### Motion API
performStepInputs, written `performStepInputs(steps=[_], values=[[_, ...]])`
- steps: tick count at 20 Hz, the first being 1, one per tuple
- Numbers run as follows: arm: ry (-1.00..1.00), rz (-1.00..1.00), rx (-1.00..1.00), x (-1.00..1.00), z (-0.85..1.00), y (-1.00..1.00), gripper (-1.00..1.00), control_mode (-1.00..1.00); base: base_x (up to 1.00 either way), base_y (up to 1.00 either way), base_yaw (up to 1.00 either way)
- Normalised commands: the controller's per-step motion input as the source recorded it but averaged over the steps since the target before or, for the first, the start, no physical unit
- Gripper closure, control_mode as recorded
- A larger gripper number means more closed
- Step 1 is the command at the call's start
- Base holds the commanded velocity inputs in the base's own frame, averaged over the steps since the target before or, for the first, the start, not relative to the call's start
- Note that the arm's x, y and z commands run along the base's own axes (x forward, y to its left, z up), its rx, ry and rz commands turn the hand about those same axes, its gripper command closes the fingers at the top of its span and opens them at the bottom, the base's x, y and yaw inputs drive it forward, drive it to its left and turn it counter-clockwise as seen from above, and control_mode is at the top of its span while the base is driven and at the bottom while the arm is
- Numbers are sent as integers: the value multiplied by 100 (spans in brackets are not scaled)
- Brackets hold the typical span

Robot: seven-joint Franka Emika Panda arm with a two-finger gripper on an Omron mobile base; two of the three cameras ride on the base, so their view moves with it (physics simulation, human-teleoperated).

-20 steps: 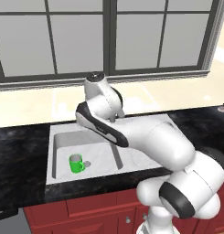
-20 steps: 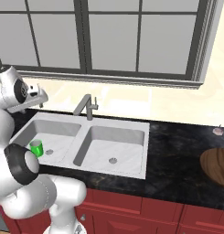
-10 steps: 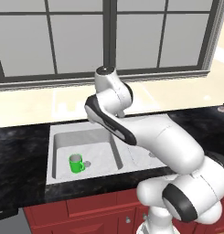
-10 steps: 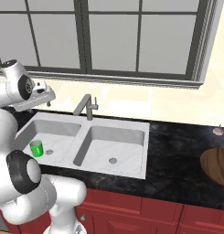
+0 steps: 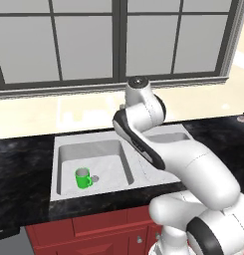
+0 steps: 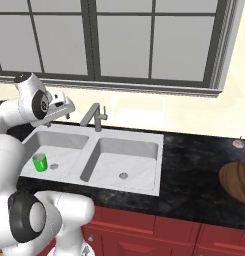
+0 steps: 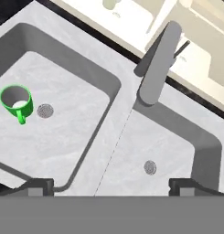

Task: Pick the mug and place it in the sink. Pick the bowl and place it in the open cabinet and then close the cabinet.

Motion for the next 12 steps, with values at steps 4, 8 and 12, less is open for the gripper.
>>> performStepInputs(steps=[4,8,12], values=[[0,-8,0,0,8,-41,-100,-100,0,0,0],[0,-21,0,0,9,-33,-100,-100,0,0,0],[0,-29,0,0,9,-36,-100,-100,0,0,0]])
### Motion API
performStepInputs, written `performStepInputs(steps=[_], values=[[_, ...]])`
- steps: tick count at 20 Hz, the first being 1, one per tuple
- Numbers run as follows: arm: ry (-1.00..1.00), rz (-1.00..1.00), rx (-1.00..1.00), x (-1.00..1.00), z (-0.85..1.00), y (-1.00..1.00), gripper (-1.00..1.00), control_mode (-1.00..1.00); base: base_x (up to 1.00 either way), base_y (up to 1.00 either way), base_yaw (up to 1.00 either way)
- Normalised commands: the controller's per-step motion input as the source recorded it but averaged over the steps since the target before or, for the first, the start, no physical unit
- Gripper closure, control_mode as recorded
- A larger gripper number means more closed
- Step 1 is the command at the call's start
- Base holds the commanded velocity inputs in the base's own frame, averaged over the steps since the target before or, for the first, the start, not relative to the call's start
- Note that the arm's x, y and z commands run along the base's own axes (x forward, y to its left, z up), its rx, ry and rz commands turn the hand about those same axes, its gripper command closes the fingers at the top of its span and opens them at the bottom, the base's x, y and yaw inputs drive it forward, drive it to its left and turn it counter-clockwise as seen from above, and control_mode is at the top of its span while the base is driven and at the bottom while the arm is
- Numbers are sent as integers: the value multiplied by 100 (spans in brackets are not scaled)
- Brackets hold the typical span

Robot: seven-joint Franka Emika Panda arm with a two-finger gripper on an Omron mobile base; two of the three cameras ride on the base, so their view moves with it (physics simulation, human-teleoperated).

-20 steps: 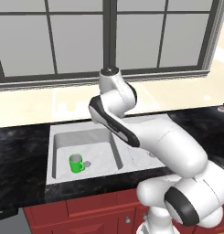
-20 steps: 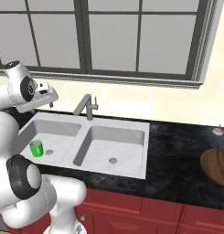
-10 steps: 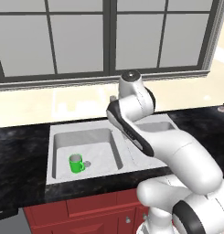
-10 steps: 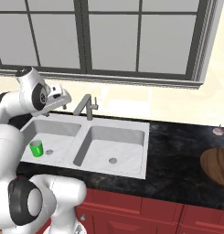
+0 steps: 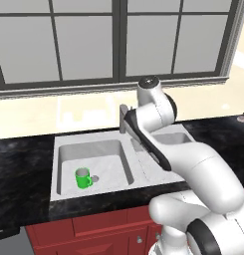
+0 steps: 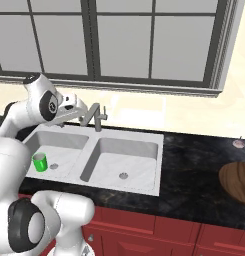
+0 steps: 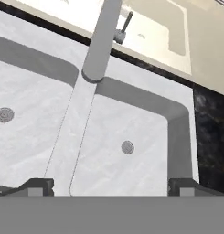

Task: Pick the mug and place it in the sink. Pick the bowl and place it in the open cabinet and then close the cabinet.

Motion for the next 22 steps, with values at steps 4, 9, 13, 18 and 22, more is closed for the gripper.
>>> performStepInputs(steps=[4,9,13,18,22], values=[[0,-31,2,0,0,-37,-100,-100,0,0,0],[-13,-29,3,0,0,-25,-100,-100,0,0,0],[-26,-28,9,0,0,-20,-100,-100,0,0,0],[-37,-25,1,0,0,-6,-100,-100,0,0,0],[-32,-26,0,0,0,-8,-100,-100,0,0,0]])
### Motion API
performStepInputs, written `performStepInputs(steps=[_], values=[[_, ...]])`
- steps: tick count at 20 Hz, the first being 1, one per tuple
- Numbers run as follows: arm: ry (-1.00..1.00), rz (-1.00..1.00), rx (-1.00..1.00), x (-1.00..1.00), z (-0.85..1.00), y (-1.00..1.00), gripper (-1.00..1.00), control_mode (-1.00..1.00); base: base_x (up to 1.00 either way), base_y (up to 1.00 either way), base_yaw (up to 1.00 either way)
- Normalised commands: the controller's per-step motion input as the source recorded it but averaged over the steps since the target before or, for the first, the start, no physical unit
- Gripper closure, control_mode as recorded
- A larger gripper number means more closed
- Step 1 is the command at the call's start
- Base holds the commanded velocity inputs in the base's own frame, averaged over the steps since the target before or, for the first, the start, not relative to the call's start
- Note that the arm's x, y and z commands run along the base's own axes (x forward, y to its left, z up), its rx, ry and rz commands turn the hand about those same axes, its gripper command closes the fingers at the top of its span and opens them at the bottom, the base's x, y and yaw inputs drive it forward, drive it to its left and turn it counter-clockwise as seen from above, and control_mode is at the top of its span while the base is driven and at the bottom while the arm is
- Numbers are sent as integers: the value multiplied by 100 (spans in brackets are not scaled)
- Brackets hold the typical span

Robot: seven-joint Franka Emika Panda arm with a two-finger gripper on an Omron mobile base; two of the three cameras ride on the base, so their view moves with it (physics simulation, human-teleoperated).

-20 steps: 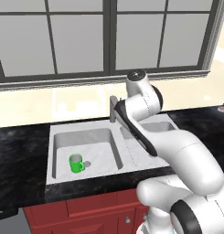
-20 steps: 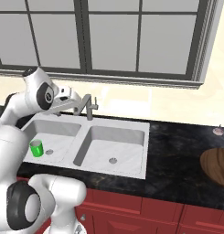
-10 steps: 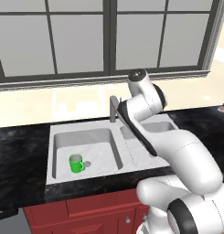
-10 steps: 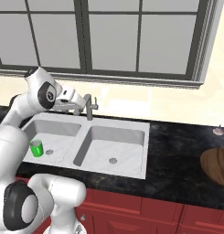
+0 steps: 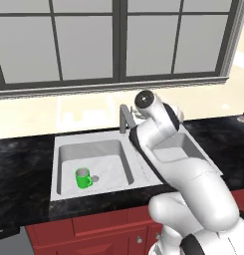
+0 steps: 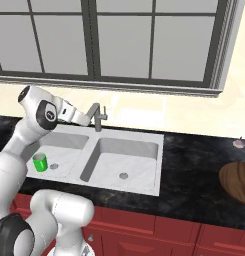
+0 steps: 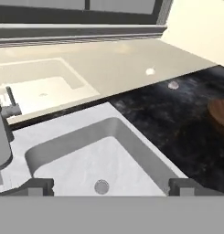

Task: Pick the mug and place it in the sink. Pick the bowl and place it in the open cabinet and then close the cabinet.

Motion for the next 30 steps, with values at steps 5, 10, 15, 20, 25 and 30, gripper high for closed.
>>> performStepInputs(steps=[5,10,15,20,25,30], values=[[-31,-25,0,11,0,-15,-100,-100,0,0,0],[-29,-24,10,16,0,-31,-100,-100,0,0,0],[-14,-30,18,13,1,-39,-100,-100,0,0,0],[-1,-27,33,4,1,-49,-100,-100,0,0,0],[-2,-24,42,0,0,-41,-100,-100,0,0,0],[-12,-19,26,0,0,-44,-100,-100,0,0,0]])
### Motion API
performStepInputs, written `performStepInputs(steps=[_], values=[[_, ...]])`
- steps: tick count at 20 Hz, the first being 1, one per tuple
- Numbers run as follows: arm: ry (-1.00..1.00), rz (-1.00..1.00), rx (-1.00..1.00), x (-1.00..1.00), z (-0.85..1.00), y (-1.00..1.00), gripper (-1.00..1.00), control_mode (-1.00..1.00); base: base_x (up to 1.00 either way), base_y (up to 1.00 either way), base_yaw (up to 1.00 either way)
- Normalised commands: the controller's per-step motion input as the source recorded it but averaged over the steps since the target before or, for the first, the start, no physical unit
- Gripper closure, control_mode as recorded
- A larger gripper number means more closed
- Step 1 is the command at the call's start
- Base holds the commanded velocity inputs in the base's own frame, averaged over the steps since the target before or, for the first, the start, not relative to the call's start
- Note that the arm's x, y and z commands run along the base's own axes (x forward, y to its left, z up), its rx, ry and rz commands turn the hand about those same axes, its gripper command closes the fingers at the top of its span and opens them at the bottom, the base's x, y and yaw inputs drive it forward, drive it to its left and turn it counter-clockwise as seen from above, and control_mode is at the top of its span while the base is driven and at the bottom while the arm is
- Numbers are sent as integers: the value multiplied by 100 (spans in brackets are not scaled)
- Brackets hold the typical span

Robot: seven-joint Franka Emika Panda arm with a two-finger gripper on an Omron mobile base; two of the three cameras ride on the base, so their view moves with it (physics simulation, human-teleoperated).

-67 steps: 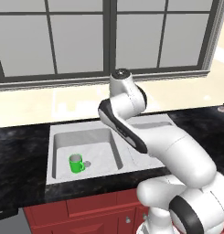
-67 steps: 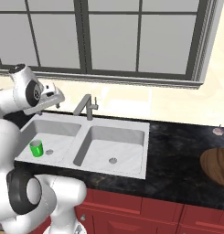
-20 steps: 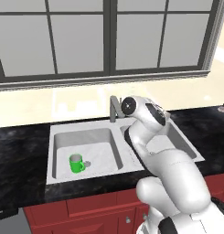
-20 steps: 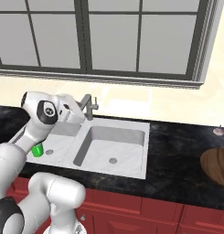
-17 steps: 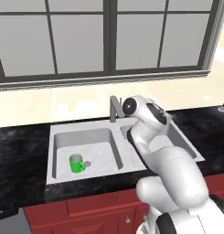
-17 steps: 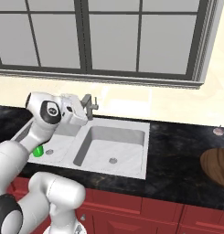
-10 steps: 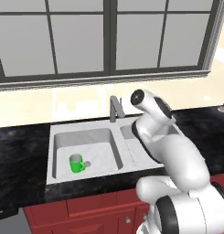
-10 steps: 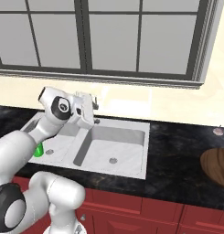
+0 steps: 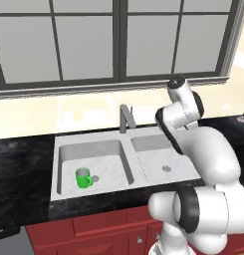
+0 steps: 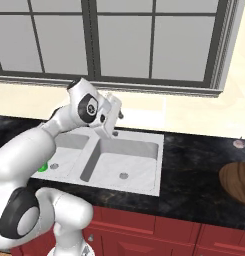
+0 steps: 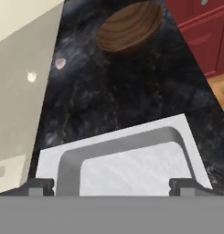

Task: Pick the mug and place it in the sink. Pick the bowl and place it in the open cabinet and then close the cabinet.

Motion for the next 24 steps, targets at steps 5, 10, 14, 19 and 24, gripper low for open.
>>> performStepInputs(steps=[5,10,14,19,24], values=[[-19,-26,5,0,-1,-40,-100,-100,0,0,0],[-23,-30,0,0,-8,-37,-100,-100,0,0,0],[-9,-38,0,4,-12,-31,-100,-100,0,0,0],[-3,-38,0,1,-8,-39,-100,-100,0,0,0],[-2,-37,2,0,-3,-44,-100,-100,0,0,0]])
